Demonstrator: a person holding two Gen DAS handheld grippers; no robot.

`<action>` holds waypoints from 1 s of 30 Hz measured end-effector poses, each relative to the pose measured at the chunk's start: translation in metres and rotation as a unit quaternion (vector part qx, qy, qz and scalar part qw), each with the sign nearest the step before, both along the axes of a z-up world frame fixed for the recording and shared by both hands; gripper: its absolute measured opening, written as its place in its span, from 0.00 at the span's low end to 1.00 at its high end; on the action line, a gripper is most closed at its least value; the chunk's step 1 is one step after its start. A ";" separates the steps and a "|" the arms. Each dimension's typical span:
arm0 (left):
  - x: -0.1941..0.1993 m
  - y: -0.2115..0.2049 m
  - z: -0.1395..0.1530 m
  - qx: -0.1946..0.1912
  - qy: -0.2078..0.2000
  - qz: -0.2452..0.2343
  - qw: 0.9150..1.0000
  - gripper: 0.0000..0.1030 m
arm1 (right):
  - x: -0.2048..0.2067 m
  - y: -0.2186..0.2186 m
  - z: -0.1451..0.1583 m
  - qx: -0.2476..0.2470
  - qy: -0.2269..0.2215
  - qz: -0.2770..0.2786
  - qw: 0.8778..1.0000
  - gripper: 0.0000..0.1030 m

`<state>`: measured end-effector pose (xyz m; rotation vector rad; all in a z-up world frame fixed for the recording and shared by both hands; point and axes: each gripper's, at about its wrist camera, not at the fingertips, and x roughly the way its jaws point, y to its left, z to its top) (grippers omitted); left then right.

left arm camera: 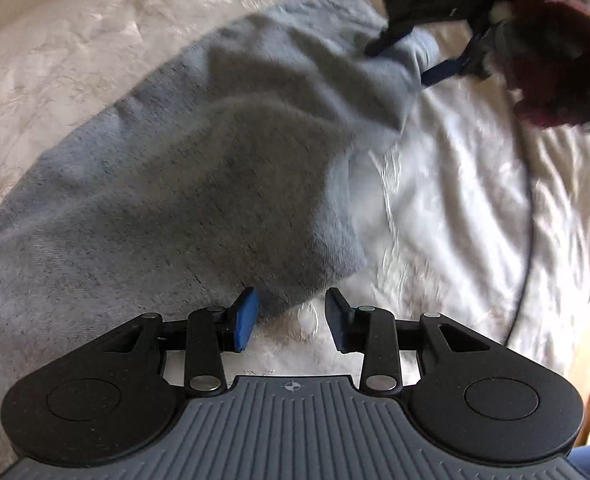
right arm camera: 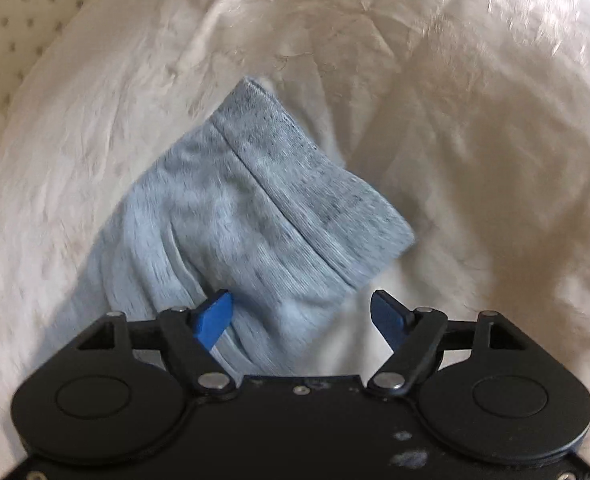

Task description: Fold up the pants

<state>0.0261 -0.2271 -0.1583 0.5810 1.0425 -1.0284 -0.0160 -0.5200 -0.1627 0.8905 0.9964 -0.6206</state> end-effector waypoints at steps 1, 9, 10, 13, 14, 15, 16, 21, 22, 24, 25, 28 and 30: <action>0.002 0.003 0.006 -0.009 0.001 0.004 1.000 0.35 | 0.005 -0.001 0.001 0.005 -0.005 -0.001 1.000 0.23; 0.026 -0.001 0.030 -0.052 -0.005 0.053 0.997 0.35 | 0.057 0.026 0.031 -0.172 0.056 0.170 0.969 0.12; 0.027 -0.009 0.024 -0.041 -0.011 0.061 0.997 0.35 | 0.059 0.022 0.015 -0.157 0.077 0.166 0.971 0.12; 0.037 -0.021 -0.001 0.026 -0.022 0.079 0.996 0.35 | 0.059 0.021 -0.003 -0.134 0.101 0.164 0.972 0.14; 0.042 -0.024 -0.012 0.052 -0.004 0.081 0.995 0.35 | 0.057 0.021 0.004 -0.136 0.097 0.162 0.973 0.21; 0.045 -0.024 -0.021 0.062 0.008 0.083 0.995 0.35 | 0.057 0.020 0.011 -0.138 0.094 0.161 0.973 0.25; 0.046 -0.023 -0.023 0.057 0.010 0.083 0.995 0.36 | 0.055 0.020 0.019 -0.142 0.091 0.162 0.972 0.33; 0.052 -0.021 -0.022 0.052 0.023 0.074 0.996 0.36 | 0.063 0.028 0.060 -0.271 0.100 0.194 0.937 0.61; 0.053 -0.020 -0.021 0.048 0.027 0.076 0.996 0.36 | 0.068 0.026 0.065 -0.280 0.092 0.206 0.933 0.66; 0.054 -0.017 -0.018 0.041 0.034 0.082 0.995 0.36 | 0.081 0.014 0.067 -0.269 0.056 0.245 0.930 0.79; 0.054 -0.015 -0.016 0.037 0.037 0.085 0.995 0.36 | 0.088 0.009 0.065 -0.267 0.047 0.258 0.927 0.82; 0.055 -0.009 -0.009 0.027 0.044 0.086 0.995 0.36 | 0.118 -0.009 0.047 -0.267 0.045 0.275 0.922 0.82; 0.059 -0.005 -0.005 0.019 0.050 0.085 0.995 0.36 | 0.128 -0.022 0.034 -0.249 0.045 0.279 0.926 0.81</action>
